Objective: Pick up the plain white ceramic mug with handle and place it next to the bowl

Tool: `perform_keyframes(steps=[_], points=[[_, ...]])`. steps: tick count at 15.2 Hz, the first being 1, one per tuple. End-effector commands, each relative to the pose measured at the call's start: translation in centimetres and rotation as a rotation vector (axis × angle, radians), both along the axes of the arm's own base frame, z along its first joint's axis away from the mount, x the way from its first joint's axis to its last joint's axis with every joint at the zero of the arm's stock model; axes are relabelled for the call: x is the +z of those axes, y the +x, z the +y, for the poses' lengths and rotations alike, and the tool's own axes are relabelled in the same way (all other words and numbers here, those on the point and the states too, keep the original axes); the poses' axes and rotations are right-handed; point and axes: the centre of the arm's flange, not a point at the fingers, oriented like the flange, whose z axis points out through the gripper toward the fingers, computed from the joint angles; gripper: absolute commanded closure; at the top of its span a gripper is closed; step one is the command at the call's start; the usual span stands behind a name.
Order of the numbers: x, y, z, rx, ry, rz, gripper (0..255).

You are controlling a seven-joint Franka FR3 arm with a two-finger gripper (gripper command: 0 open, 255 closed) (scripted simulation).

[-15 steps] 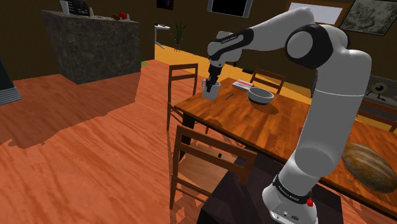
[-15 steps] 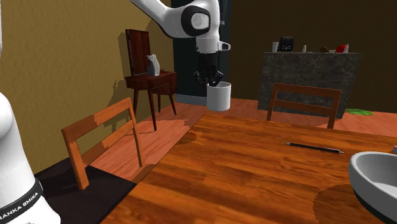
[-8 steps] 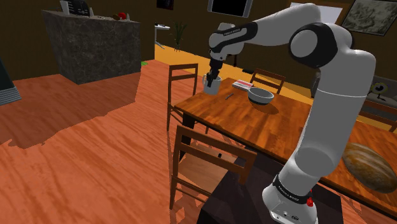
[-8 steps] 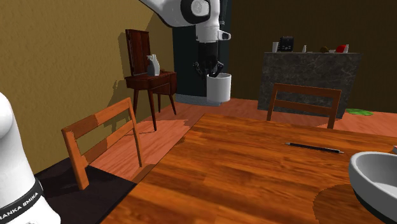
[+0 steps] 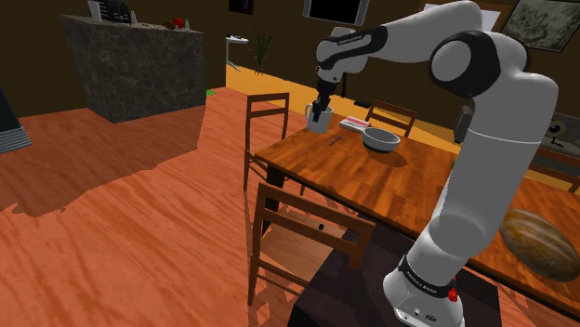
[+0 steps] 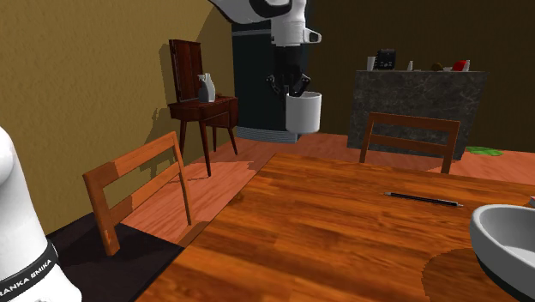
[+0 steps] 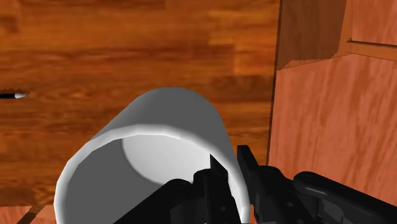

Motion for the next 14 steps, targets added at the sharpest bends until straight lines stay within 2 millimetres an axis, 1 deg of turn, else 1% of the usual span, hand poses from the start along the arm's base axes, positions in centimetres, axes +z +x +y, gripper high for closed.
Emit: perform_keyframes(steps=[1,14], points=[[0.1,-1.7,-1.9,0.001,0.0,0.0,255],[0.2,-12.6,-15.2,0.001,0.0,0.0,255]])
